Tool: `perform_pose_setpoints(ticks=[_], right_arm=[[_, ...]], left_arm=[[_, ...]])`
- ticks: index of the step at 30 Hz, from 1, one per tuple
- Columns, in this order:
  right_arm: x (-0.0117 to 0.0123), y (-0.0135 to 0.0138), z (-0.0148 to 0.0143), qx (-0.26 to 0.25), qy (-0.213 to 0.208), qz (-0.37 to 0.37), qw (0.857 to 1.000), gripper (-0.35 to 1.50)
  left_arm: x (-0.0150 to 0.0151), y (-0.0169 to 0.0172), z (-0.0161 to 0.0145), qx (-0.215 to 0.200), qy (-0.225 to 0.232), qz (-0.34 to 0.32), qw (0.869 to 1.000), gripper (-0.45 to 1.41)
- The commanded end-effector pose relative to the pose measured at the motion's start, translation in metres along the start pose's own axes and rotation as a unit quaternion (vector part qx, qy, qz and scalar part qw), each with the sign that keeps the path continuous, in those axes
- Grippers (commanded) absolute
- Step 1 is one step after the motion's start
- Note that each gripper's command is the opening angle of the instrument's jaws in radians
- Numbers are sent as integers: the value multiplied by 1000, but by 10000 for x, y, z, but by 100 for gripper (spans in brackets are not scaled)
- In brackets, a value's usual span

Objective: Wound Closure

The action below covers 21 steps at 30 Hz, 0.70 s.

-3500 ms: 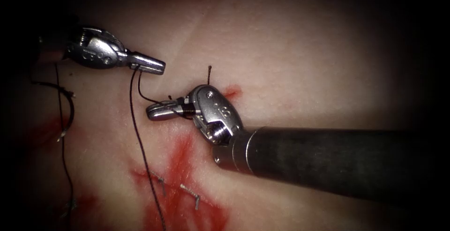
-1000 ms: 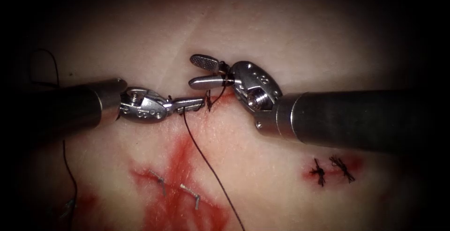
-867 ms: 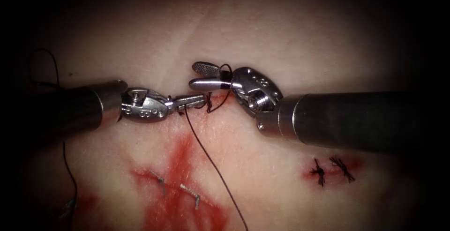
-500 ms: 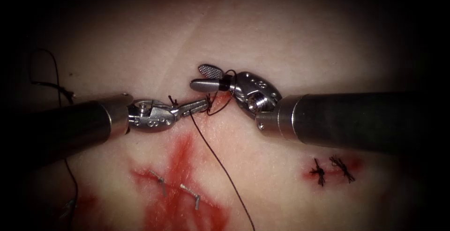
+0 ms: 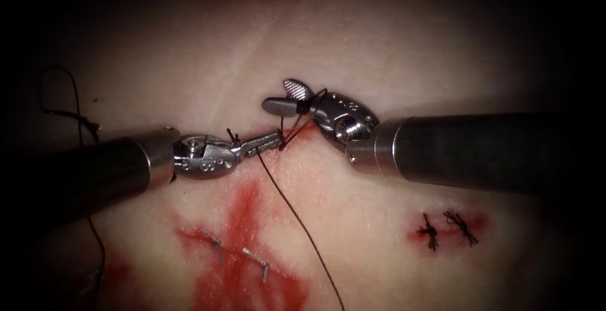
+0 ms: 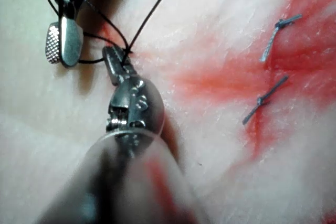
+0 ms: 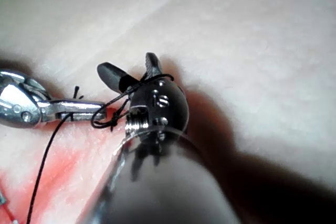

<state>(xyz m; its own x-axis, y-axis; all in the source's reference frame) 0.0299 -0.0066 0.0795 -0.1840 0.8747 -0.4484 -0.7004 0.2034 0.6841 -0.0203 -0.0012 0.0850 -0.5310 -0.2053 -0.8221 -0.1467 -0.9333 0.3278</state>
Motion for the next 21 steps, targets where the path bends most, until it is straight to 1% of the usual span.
perform_pose_setpoints(ticks=[1, 4, 8, 13, 21], right_arm=[[-8, 4, 10, -4, -4, 5, 1000, 109], [-12, 12, 14, -6, -6, 9, 1000, 114], [-10, 13, 15, -7, -6, 9, 1000, 114], [-14, 14, 16, -2, -7, 7, 1000, 120], [-17, 10, 18, 6, -17, 21, 1000, 116]], left_arm=[[-3, 2, 8, 0, 1, -1, 1000, -45], [-2, 2, 9, -1, 2, -1, 1000, -45], [-1, 3, 10, -6, 3, -1, 1000, -45], [1, 5, 10, -9, 5, -1, 1000, -45], [2, 5, 11, -12, 7, -1, 1000, -45]])
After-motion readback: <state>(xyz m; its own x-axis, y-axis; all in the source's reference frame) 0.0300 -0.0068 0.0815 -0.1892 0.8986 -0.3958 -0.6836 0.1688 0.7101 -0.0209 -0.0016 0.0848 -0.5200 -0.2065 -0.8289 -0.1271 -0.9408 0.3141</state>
